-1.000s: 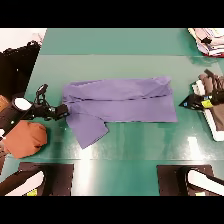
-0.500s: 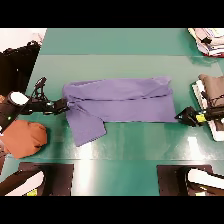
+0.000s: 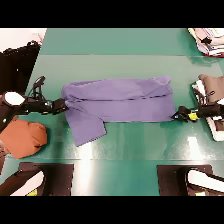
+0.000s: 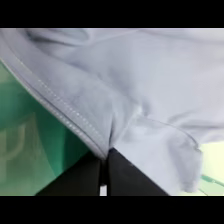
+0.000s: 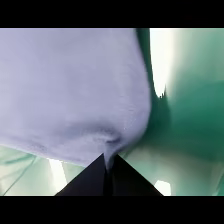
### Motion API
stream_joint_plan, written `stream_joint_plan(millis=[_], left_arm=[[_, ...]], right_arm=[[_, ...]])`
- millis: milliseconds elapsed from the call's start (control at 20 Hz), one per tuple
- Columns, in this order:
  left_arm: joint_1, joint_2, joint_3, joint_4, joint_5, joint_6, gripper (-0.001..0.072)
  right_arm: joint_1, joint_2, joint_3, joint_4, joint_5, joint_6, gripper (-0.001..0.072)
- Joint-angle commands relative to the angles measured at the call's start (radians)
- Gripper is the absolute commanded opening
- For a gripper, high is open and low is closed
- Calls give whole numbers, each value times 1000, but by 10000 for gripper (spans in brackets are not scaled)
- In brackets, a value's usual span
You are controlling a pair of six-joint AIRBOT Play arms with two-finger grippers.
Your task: Fold the shirts.
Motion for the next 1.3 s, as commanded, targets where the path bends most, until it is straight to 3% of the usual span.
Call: stream_joint_plan(millis=[0, 350, 550, 750, 1050, 1250], left_arm=[[0, 118, 52, 11, -42, 0, 28], [0, 264, 680, 19, -198, -8, 28], [0, 264, 1098, 21, -192, -8, 28], [0, 264, 1373, 26, -177, -8, 27], [0, 250, 1377, 24, -179, -58, 27], [0, 185, 1140, 23, -242, -59, 27]], right_arm=[[-10, 116, 48, 12, -11, -9, 14], [-25, 384, 583, 11, -59, -8, 14], [-26, 455, 915, 0, -94, -8, 14], [-26, 466, 1133, -79, -88, -3, 14], [-25, 359, 1326, -192, 94, 132, 14], [-4, 240, 1189, -164, 189, 135, 14]])
